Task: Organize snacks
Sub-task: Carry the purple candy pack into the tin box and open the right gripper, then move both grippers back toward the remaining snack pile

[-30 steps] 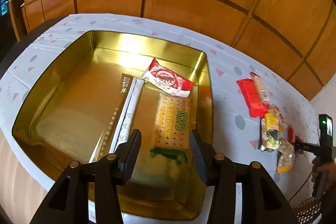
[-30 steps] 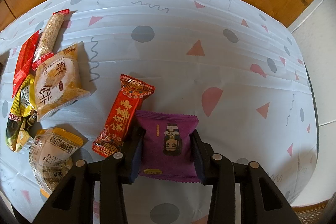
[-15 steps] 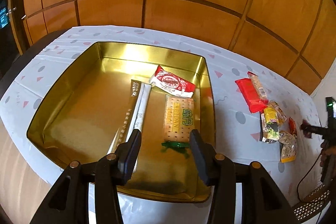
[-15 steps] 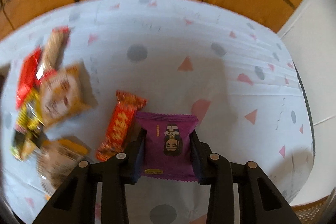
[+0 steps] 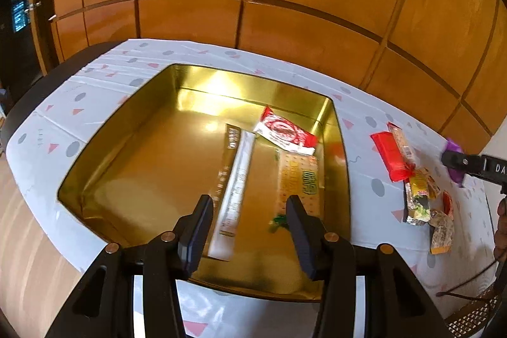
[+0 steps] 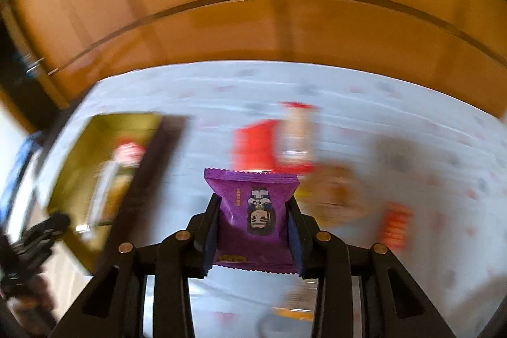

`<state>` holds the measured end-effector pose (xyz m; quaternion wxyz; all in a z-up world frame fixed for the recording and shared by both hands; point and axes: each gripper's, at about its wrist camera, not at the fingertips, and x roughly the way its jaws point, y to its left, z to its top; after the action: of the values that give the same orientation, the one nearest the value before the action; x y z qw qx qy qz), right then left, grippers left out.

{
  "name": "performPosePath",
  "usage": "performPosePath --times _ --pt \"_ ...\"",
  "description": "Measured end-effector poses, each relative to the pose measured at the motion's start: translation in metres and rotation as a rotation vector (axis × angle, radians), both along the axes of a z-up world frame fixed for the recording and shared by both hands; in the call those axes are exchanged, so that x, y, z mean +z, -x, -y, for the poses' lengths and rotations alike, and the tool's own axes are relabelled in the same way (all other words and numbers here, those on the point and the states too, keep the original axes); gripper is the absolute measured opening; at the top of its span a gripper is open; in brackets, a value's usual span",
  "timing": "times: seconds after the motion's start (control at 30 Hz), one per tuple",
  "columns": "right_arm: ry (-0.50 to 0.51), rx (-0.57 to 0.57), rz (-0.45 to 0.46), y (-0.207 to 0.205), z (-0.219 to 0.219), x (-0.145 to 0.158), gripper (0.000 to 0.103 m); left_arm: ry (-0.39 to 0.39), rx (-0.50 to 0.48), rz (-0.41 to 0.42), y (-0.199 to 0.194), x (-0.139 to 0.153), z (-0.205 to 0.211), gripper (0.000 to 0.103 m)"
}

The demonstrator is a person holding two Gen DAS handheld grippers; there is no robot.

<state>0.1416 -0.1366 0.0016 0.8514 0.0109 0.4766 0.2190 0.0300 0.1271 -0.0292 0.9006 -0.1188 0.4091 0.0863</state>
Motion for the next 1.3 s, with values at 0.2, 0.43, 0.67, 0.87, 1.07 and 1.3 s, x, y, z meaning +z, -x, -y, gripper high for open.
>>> performPosePath --times 0.2,0.43,0.67,0.87,1.07,1.3 --pt "-0.076 0.173 -0.06 0.0 -0.097 -0.005 0.038 0.003 0.035 0.004 0.006 -0.002 -0.012 0.048" --pt "-0.081 0.227 -0.064 -0.015 -0.16 -0.016 0.039 0.014 0.048 0.0 0.007 -0.008 -0.019 0.048" --pt "-0.129 0.177 -0.089 -0.029 -0.165 -0.027 0.061 0.02 0.048 -0.005 0.007 -0.011 -0.022 0.048" --pt "-0.095 0.157 -0.035 -0.016 -0.142 -0.022 0.062 0.014 0.036 -0.008 0.007 -0.01 -0.016 0.048" --pt "-0.032 0.145 0.061 0.006 -0.11 -0.014 0.066 -0.004 0.017 0.001 0.008 -0.004 -0.007 0.048" --pt "0.0 0.105 0.099 0.025 -0.065 -0.013 0.071 -0.028 -0.01 0.011 0.01 0.002 0.003 0.048"
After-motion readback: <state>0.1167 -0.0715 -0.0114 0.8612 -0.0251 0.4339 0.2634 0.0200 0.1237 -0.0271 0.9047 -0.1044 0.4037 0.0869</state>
